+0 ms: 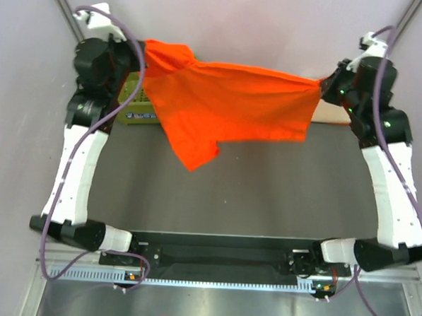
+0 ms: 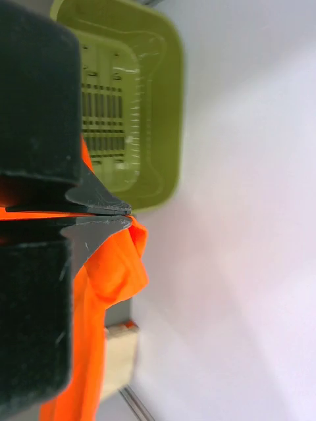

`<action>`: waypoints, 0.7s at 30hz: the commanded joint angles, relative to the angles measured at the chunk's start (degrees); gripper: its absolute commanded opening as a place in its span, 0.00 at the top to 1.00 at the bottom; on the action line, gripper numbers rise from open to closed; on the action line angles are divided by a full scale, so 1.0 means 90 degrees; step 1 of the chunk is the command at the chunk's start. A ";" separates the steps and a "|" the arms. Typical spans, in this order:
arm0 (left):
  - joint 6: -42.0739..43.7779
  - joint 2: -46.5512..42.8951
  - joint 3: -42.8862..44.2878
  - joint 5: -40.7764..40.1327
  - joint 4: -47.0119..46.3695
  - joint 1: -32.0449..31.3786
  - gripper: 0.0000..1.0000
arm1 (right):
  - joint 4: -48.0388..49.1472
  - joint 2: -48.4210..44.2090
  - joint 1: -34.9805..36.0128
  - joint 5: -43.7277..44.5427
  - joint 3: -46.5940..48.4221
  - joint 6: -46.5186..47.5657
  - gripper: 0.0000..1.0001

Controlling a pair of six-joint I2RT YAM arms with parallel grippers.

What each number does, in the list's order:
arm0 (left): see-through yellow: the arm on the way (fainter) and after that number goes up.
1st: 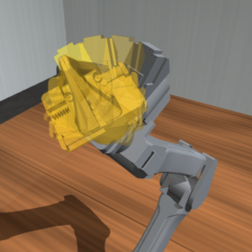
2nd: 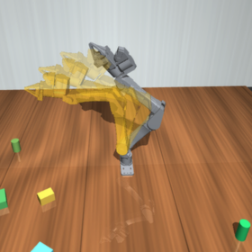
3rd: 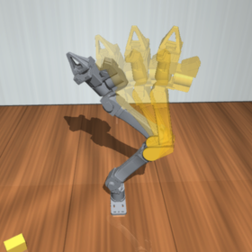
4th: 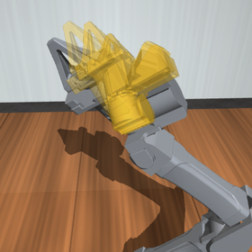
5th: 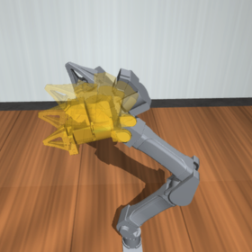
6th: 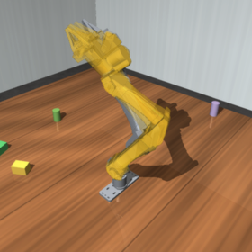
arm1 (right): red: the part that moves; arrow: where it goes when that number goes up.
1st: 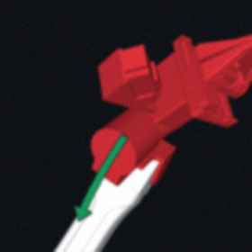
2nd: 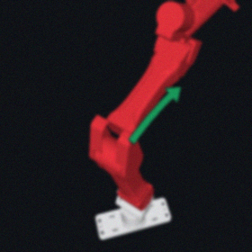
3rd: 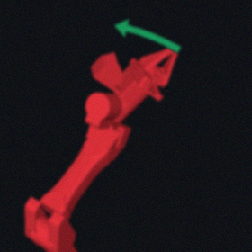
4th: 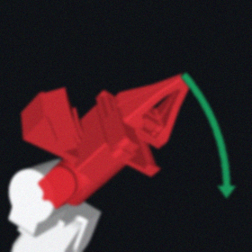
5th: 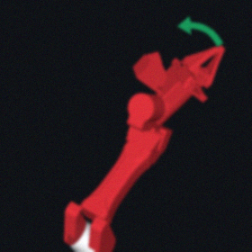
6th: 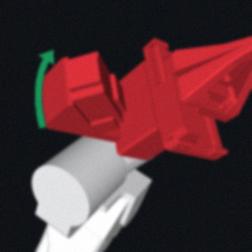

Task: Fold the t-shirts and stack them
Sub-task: Flatten the tshirt out

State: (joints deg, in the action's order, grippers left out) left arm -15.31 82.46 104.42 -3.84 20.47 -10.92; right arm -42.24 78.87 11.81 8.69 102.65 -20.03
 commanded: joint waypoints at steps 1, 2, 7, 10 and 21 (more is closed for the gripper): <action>-0.0144 -0.0947 0.0302 -0.0052 -0.0195 0.0041 1.00 | -0.0023 -0.1066 -0.0043 -0.0184 0.0235 -0.0001 1.00; -0.0212 -0.1287 0.0321 -0.0062 -0.0117 0.0041 1.00 | -0.0207 -0.1271 -0.0053 -0.0223 0.0235 -0.0010 1.00; -0.0476 -0.2576 0.0477 -0.0267 0.0547 0.0041 1.00 | -0.0949 -0.2609 -0.0053 -0.0457 0.0342 -0.0127 1.00; -0.0545 -0.3095 0.0828 -0.0258 0.1123 0.0041 1.00 | -0.1360 -0.3254 -0.0043 -0.0467 0.0605 -0.0196 1.00; -0.0828 -0.3381 0.2118 -0.0111 0.2178 0.0031 1.00 | -0.2699 -0.3959 -0.0043 -0.0584 0.1544 -0.0616 1.00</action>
State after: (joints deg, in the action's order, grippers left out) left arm -22.31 48.86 123.55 -2.31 35.83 -10.92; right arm -60.34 40.80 11.81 1.30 117.86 -24.99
